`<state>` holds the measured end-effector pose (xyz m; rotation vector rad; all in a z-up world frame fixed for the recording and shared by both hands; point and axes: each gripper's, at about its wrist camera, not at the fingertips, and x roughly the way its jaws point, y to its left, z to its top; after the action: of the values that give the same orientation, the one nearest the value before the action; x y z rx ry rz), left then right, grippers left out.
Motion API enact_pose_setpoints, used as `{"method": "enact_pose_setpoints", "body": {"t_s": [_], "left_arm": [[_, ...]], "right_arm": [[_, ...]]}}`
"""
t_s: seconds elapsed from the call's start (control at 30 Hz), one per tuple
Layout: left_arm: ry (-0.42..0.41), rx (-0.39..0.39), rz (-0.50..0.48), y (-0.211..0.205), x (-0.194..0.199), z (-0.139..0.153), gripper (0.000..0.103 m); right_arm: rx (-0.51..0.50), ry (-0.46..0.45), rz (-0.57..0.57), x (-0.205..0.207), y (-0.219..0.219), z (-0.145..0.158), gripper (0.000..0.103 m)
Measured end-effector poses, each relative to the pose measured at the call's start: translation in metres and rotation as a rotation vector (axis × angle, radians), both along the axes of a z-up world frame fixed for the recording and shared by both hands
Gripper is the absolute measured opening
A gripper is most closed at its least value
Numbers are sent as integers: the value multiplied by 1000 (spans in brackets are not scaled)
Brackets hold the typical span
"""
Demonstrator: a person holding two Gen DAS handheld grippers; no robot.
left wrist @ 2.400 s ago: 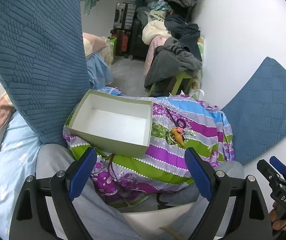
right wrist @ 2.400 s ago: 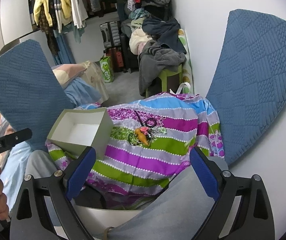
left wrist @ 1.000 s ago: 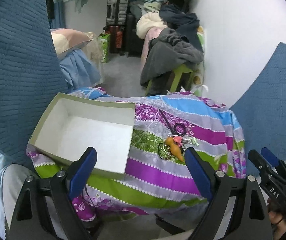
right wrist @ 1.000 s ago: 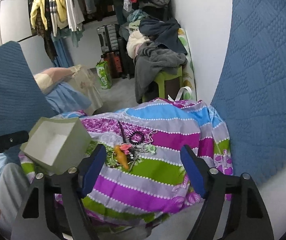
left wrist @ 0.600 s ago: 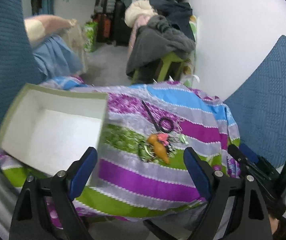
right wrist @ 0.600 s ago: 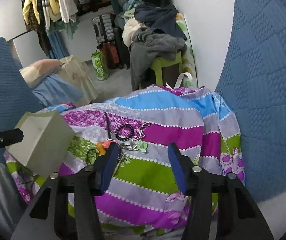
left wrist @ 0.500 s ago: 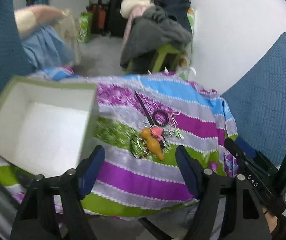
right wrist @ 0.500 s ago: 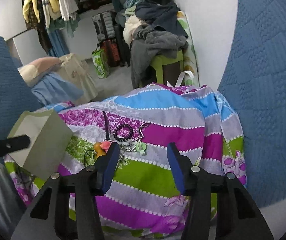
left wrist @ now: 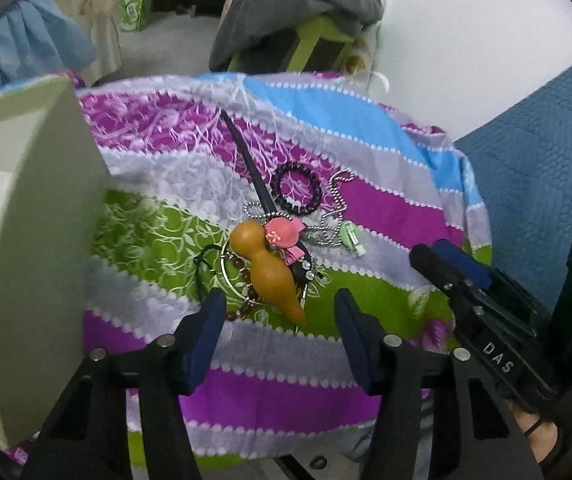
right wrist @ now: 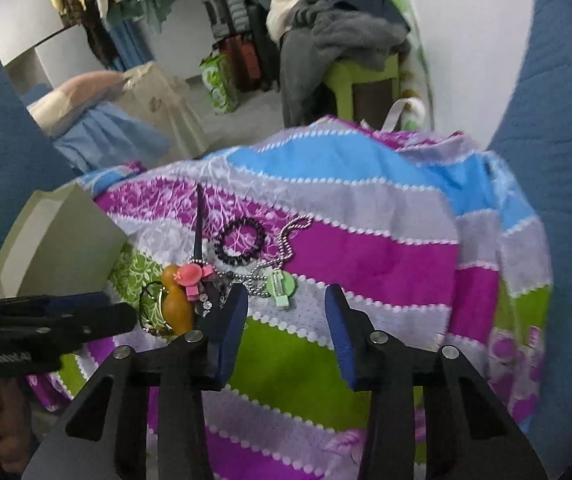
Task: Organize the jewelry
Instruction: 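Lower the left and right tools toward the jewelry pile while opening both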
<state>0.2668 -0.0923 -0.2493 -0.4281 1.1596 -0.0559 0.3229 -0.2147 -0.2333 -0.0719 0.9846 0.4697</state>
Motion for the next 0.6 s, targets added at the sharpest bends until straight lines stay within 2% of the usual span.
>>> {"method": "enact_pose_setpoints", "body": {"t_s": [0.17, 0.23, 0.47, 0.6], "left_arm": [[37, -13, 10, -1, 14, -29, 50], [46, -25, 18, 1, 19, -38, 46], [23, -34, 26, 5, 27, -42, 45], [35, -50, -7, -2, 30, -48, 38]], "right_arm": [[-12, 42, 37, 17, 9, -23, 34], [-21, 53, 47, 22, 11, -31, 33], [-51, 75, 87, 33, 23, -51, 31], [-93, 66, 108, 34, 32, -59, 27]]}}
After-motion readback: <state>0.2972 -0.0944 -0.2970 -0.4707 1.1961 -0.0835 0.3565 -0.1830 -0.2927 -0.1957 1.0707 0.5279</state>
